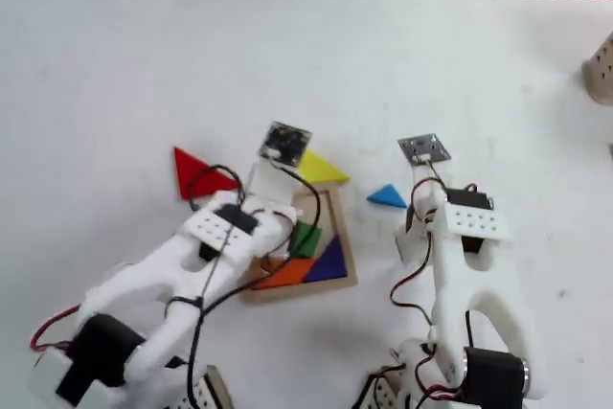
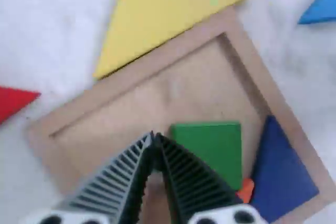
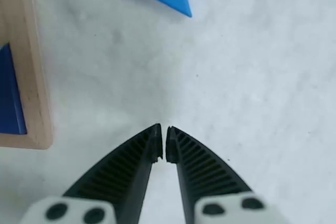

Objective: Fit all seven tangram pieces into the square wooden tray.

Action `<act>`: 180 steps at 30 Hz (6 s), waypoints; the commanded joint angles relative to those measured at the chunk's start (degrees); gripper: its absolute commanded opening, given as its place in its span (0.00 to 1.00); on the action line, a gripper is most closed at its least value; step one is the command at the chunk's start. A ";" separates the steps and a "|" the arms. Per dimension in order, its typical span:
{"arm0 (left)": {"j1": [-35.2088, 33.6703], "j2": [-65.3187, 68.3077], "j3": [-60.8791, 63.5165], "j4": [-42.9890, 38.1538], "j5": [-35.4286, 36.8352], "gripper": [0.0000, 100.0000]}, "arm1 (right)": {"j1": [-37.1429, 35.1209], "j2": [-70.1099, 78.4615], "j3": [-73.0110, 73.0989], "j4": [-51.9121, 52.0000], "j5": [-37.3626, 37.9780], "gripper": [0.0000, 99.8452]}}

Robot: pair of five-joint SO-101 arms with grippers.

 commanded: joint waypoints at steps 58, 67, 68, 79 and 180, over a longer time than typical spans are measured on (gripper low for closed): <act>-4.62 -14.20 3.60 16.53 -4.84 0.02 | -0.40 0.04 0.18 -0.84 0.70 0.02; 2.24 -14.20 7.74 14.24 -4.75 0.02 | -0.48 0.04 0.44 -1.54 0.70 0.02; 2.86 -14.20 7.74 14.24 -4.75 0.02 | -0.48 0.04 0.44 -1.54 0.62 0.02; 5.23 -14.20 7.38 7.47 -0.44 0.02 | -0.48 0.04 0.44 -1.54 0.62 0.02; -4.88 -8.04 -1.67 4.66 6.07 0.02 | -0.40 -0.04 0.35 -1.27 0.70 0.02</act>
